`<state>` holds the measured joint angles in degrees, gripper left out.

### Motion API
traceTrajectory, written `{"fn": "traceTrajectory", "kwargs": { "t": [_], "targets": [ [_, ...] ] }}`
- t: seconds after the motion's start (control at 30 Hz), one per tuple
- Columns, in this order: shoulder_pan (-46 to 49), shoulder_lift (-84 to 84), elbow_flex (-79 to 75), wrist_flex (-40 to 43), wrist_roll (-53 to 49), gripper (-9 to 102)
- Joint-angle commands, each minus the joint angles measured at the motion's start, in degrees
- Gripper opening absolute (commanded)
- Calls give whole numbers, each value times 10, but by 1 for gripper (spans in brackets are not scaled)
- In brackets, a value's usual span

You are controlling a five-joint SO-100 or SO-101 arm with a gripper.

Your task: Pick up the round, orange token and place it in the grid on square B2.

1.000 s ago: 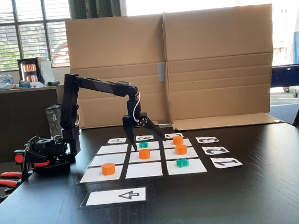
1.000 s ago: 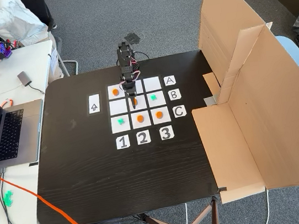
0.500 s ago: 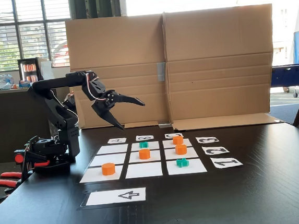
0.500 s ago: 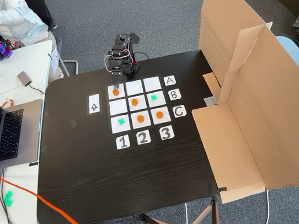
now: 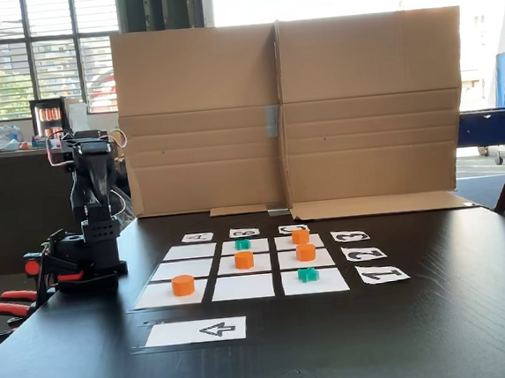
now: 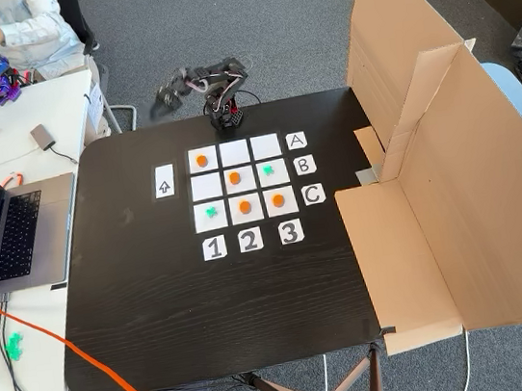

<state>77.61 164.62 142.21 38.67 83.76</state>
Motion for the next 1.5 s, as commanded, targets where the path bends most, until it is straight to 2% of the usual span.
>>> {"fn": "traceTrajectory", "kwargs": {
  "t": [0.0, 0.2, 1.47],
  "targets": [
    [89, 95, 162, -17, -3, -1],
    [182, 261, 294, -13, -20, -1],
    [200, 260, 330, 6, -25, -1]
  ]
}}
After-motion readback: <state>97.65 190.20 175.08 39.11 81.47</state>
